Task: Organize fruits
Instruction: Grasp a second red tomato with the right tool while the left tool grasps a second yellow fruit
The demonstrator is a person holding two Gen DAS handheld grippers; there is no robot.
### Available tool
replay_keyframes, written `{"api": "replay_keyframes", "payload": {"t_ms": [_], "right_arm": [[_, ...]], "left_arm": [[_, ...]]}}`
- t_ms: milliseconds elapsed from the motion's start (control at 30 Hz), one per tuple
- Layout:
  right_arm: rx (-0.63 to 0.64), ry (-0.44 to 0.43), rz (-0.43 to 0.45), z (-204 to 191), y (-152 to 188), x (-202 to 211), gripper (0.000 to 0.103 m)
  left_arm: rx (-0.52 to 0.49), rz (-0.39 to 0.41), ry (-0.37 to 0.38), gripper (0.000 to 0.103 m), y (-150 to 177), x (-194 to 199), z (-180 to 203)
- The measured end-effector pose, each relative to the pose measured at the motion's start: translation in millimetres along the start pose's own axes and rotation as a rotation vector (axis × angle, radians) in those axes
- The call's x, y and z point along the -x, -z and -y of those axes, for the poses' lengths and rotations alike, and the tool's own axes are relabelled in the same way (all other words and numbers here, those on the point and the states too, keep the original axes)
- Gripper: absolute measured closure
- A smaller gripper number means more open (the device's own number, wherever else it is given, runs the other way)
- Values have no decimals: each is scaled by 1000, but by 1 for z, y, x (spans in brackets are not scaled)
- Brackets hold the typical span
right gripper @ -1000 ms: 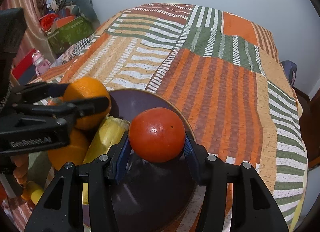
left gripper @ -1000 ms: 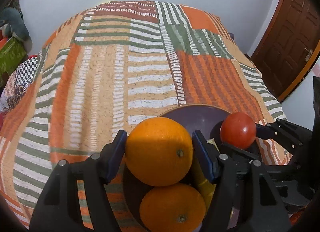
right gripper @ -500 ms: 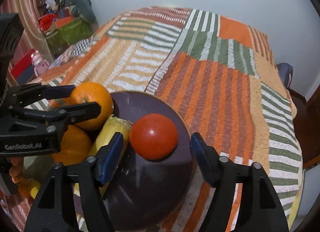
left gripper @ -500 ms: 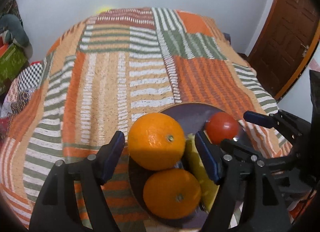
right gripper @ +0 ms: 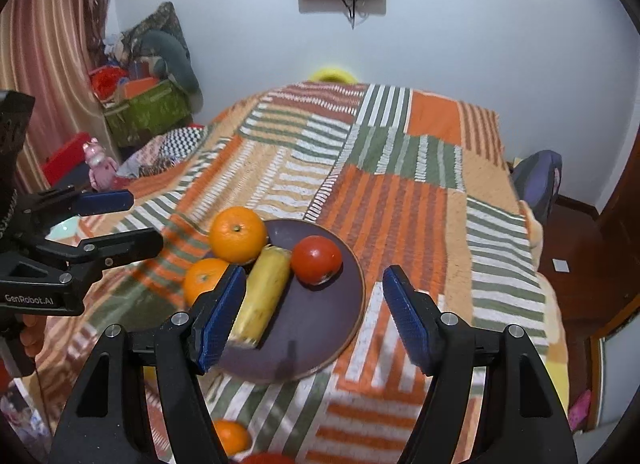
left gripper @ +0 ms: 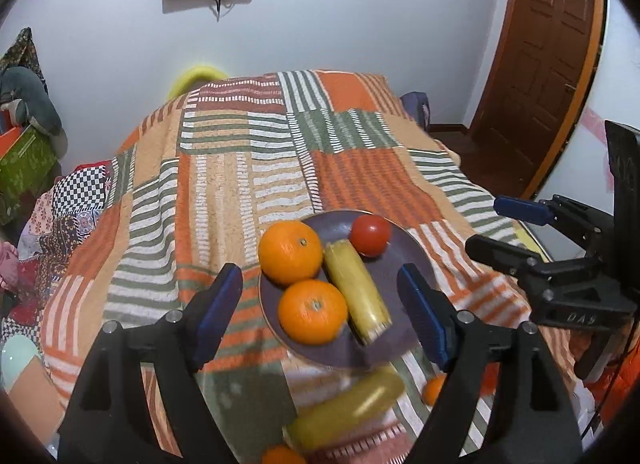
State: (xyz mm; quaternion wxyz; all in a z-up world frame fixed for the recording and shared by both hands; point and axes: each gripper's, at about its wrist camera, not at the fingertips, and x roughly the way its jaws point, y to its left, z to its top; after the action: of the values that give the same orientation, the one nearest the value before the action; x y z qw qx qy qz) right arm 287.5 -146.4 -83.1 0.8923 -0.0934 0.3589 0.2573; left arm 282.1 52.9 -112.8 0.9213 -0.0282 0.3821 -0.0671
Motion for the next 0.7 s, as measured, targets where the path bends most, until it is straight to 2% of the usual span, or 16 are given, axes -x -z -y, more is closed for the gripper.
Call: {"api": "replay_keyframes", "payload": {"t_ms": [267, 467, 700], "right_arm": [[7, 24, 9, -15, 30, 36, 35], [-34, 22, -55, -21, 69, 35, 35], [-105, 18, -137, -21, 111, 20, 35]], "left_arm": [[-46, -59, 22, 22, 44, 21, 14], [-38, -139, 49, 22, 83, 7, 16], [-44, -200, 54, 22, 105, -20, 14]]}}
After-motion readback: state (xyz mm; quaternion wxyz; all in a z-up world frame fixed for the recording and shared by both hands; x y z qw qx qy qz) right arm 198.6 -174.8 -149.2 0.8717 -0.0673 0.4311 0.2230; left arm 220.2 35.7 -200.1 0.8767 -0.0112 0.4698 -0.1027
